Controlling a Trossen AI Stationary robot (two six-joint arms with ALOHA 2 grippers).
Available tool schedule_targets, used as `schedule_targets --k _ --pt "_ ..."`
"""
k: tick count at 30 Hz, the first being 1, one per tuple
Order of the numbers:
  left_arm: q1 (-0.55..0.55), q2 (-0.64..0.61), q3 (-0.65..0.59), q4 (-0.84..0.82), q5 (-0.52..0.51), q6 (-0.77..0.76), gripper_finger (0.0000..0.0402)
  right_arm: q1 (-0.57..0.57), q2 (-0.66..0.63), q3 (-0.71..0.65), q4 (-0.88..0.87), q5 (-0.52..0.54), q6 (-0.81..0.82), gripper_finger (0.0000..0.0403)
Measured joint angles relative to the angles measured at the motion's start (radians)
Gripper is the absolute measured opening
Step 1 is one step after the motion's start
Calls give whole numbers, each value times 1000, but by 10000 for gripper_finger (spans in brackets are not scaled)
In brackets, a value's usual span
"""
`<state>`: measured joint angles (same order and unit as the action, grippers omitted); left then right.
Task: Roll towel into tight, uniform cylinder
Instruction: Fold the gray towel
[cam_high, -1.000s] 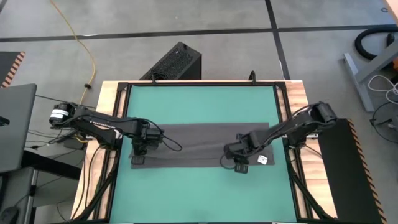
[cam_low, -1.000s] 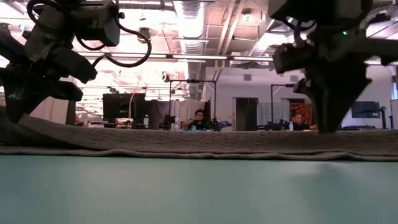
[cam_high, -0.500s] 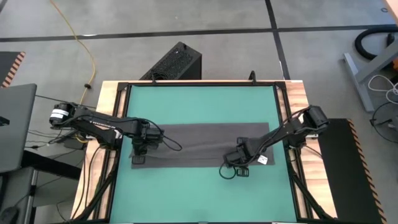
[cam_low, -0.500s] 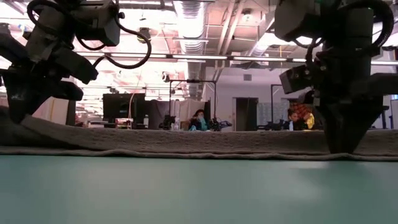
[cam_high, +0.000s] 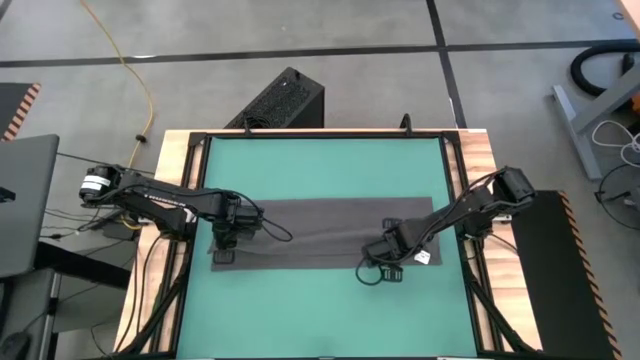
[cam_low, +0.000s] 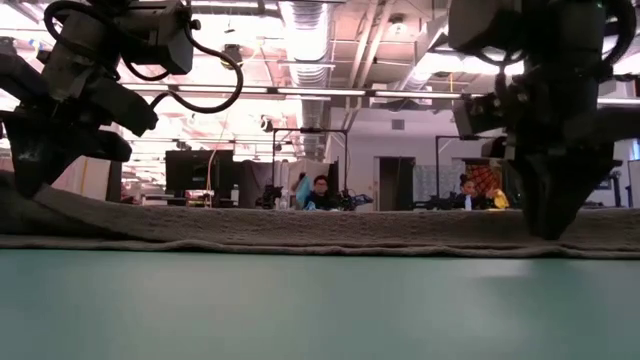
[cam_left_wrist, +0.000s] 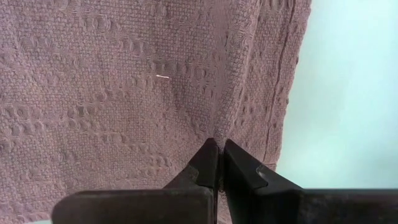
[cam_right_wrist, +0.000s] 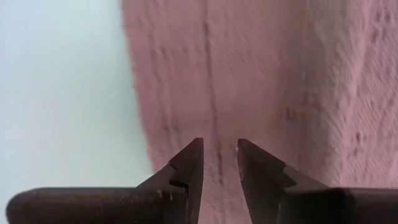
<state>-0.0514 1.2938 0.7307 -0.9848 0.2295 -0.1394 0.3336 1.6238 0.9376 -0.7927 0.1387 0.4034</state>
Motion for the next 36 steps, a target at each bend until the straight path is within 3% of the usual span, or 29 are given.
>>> schedule_targets --k 16,31,36 --pt "0 0 0 0 0 2 0 -1 1 -28 23 21 -1 121" --pt "0 0 0 0 0 1 0 -7 1 -29 44 19 16 58" --pt "-1 0 0 0 -1 1 0 2 1 -29 43 43 49 60"
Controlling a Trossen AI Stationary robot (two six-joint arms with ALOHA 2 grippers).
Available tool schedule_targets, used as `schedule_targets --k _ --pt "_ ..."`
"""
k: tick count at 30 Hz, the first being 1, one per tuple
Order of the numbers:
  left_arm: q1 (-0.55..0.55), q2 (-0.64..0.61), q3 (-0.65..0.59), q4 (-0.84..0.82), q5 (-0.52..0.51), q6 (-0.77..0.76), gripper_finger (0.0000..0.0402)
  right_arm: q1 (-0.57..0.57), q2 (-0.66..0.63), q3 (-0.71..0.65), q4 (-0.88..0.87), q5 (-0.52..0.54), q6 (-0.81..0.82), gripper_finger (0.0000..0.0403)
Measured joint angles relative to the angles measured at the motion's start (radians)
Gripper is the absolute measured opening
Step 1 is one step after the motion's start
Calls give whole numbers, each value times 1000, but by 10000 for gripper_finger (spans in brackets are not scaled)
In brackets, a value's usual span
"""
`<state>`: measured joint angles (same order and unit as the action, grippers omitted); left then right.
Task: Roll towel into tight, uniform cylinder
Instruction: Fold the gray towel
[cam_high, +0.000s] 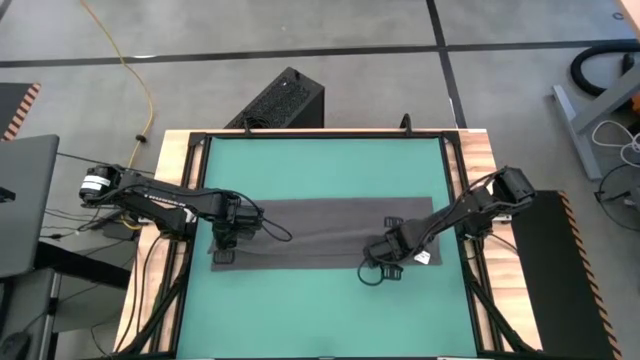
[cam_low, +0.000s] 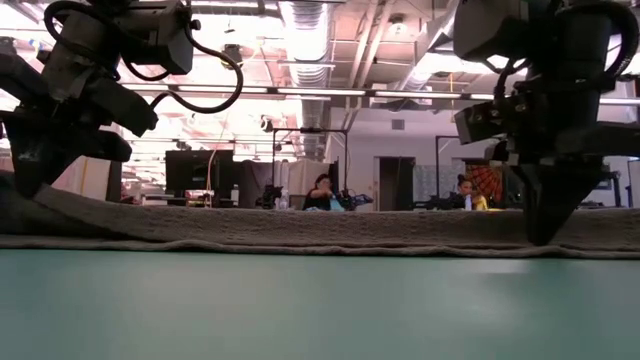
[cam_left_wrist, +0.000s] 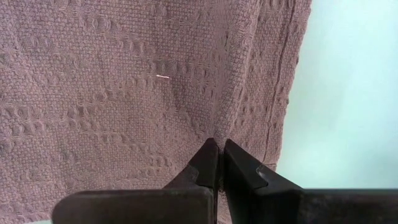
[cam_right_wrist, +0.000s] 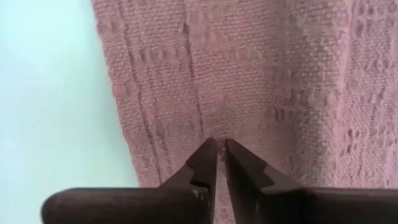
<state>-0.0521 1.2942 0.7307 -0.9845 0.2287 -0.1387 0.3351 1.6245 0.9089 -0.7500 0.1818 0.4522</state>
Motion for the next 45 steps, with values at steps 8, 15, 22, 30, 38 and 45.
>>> schedule_targets --k 8,15,22,30,38,45 --pt "0 0 0 0 0 3 0 0 0 0 -16 0 1 112" --pt "0 0 0 0 0 3 0 0 0 0 -32 0 3 160" --pt "0 0 0 1 0 3 0 0 0 0 -20 0 -4 163" --pt "0 0 0 1 0 3 0 -1 0 0 -17 0 8 135" --pt "0 0 0 6 0 3 0 -1 0 0 4 0 11 128" --pt "-7 0 0 8 -2 4 0 -1 -5 -72 75 -12 23 129"
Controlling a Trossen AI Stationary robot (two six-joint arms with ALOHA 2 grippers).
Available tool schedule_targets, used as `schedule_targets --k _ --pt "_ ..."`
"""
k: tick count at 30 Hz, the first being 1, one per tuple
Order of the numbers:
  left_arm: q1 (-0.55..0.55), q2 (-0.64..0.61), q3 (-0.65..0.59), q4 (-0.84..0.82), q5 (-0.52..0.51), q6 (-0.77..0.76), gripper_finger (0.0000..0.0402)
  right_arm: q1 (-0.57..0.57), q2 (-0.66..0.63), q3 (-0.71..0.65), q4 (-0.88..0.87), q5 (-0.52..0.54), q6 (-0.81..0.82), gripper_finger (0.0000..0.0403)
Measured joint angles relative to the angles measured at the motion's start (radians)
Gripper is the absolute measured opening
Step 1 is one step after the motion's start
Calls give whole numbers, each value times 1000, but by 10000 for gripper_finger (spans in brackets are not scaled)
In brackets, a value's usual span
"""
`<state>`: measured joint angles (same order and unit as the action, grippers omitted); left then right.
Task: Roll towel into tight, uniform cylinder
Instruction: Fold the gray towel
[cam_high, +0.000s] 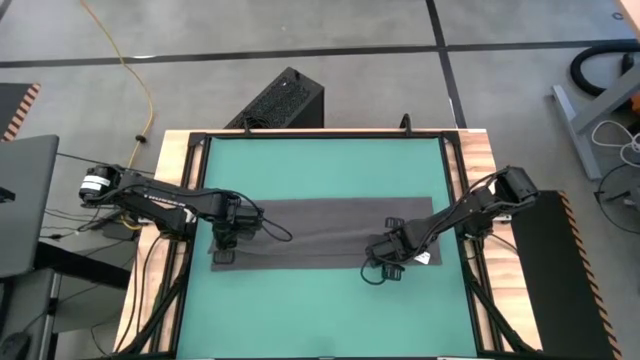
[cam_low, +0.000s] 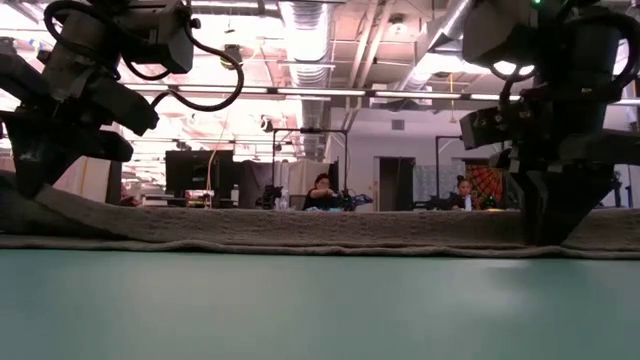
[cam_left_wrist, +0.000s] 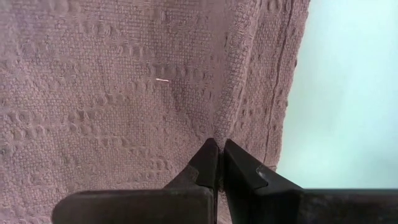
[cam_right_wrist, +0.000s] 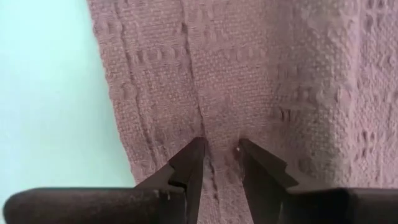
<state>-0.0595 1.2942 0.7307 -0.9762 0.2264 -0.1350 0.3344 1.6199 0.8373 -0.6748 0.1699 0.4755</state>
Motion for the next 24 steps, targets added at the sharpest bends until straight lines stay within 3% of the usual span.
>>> schedule_targets --k 24 --pt "-29 0 0 0 -2 -9 0 0 4 46 -37 0 -59 105"
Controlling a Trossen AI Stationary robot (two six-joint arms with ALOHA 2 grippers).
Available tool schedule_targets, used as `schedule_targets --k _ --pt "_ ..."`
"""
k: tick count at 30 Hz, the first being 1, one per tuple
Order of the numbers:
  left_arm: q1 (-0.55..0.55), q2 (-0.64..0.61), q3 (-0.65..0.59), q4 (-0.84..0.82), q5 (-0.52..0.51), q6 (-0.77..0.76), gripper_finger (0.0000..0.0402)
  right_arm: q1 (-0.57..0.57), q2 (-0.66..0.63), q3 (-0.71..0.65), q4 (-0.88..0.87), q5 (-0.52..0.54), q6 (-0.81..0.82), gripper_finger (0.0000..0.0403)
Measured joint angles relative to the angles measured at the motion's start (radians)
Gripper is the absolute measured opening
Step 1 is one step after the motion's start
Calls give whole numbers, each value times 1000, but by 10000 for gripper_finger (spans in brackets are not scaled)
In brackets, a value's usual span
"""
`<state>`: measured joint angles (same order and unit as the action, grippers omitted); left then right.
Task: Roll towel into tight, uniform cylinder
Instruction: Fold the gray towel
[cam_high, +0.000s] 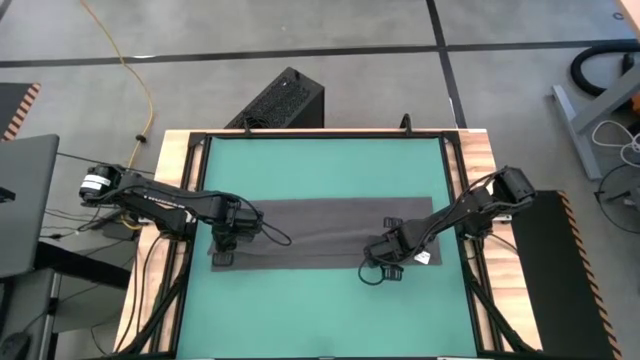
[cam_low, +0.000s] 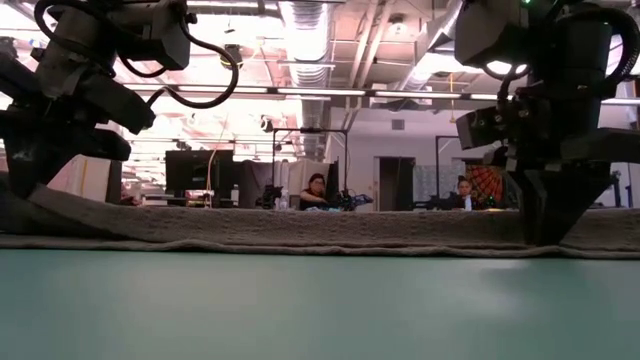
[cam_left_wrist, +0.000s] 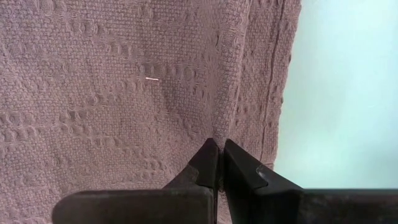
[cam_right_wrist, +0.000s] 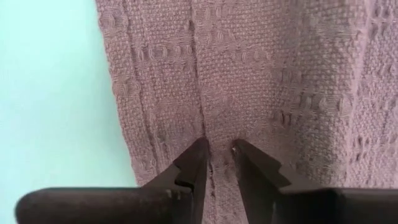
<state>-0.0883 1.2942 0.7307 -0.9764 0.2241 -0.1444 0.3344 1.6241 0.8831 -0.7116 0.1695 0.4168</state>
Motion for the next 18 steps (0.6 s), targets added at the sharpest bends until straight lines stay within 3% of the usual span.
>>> schedule_targets --k 9,18 --pt "0 0 0 0 0 -2 0 -1 0 2 -2 8 1 48" --pt "0 0 0 1 0 0 0 -1 -2 3 -22 8 1 20"
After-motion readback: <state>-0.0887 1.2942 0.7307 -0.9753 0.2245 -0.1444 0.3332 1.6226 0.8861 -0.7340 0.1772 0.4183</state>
